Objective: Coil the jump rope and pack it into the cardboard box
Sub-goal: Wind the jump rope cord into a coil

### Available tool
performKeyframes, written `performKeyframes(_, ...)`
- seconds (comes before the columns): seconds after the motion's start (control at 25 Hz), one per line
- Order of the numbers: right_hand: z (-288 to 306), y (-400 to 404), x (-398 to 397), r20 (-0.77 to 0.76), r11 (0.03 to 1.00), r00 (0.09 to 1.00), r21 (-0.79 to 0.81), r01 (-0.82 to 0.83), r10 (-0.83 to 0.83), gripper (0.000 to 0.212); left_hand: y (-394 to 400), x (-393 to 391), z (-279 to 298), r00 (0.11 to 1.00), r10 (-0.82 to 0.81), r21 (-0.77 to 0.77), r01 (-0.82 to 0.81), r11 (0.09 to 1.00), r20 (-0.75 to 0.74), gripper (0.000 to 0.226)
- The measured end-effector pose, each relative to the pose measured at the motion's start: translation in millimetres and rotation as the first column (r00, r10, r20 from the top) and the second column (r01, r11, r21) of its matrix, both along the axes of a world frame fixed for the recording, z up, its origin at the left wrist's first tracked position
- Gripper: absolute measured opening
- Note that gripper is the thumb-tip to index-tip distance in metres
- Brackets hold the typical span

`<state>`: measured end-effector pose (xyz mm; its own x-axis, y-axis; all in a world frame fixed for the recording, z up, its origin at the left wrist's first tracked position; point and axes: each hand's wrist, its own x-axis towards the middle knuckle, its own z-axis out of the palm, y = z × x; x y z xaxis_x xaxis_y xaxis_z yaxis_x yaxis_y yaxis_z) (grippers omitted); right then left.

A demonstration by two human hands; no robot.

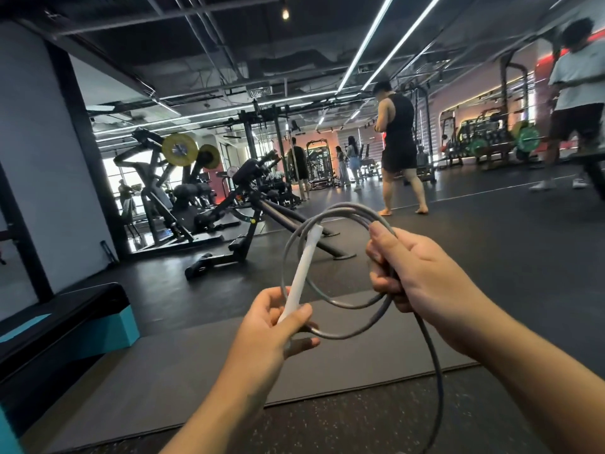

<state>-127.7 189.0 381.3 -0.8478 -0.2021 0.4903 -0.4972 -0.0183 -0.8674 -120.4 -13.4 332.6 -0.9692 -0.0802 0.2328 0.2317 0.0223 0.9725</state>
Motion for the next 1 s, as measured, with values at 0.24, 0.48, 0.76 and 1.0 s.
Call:
performKeyframes(0.24,5,10,11,-0.014,0.935,0.993,0.336,-0.109,0.121,0.036,-9,24,26,0.976,0.082,-0.417,-0.161,0.895,-0.202,0.089)
performKeyframes(0.48,8,11,9,-0.041,0.822,0.982,0.554,-0.133,0.186,0.03,41,27,116,0.953,-0.27,-0.96,-0.062,0.275,-0.138,0.055)
performKeyframes(0.76,14,25,10,-0.218,0.782,0.961,0.624,0.002,0.171,0.02,58,16,136,0.963,-0.268,-0.995,0.002,-0.095,0.028,0.072)
performKeyframes(1.0,0,65,-3,-0.146,0.881,0.989,0.47,0.05,0.022,0.031,16,11,156,0.965,-0.232,-0.976,0.158,0.151,0.12,0.062)
